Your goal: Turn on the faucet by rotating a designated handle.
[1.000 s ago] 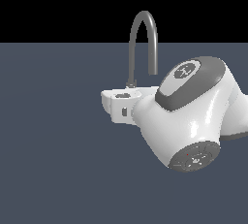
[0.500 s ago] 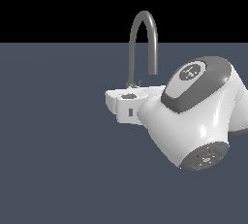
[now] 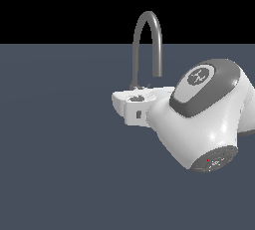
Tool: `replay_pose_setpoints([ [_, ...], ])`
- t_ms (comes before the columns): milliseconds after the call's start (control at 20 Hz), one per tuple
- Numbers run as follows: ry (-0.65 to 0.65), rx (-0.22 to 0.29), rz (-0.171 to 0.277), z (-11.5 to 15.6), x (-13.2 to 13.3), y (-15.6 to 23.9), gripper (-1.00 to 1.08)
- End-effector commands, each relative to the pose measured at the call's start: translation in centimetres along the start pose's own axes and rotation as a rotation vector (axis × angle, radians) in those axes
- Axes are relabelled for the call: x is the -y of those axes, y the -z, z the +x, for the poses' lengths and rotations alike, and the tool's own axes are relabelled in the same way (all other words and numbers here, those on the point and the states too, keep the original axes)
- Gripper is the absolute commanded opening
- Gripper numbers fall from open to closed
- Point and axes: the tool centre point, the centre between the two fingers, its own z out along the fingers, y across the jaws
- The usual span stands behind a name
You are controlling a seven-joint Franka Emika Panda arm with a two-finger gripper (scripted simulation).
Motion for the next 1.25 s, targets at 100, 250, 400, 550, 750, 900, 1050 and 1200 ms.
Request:
replay_pose_setpoints([
  [100, 0.001, -0.025, 0.040, 2.7, 2.7, 0.6, -1.00],
  [250, 0.006, -0.023, 0.057, 3.5, 4.0, 0.7, -1.00],
  [400, 0.012, -0.022, 0.073, 4.3, 5.2, 0.8, -1.00],
  [550, 0.012, 0.026, 0.037, 1.3, 3.2, 0.2, -1.00],
  [750, 0.013, 0.011, 0.051, 3.7, 3.3, 0.4, -1.00],
  [900, 0.014, 0.000, 0.062, 5.4, 3.4, 0.5, -1.00],
  [1050, 0.014, -0.011, 0.073, 7.2, 3.6, 0.7, -1.00],
  [1200, 0.015, -0.018, 0.080, 8.3, 3.6, 0.8, -1.00],
])
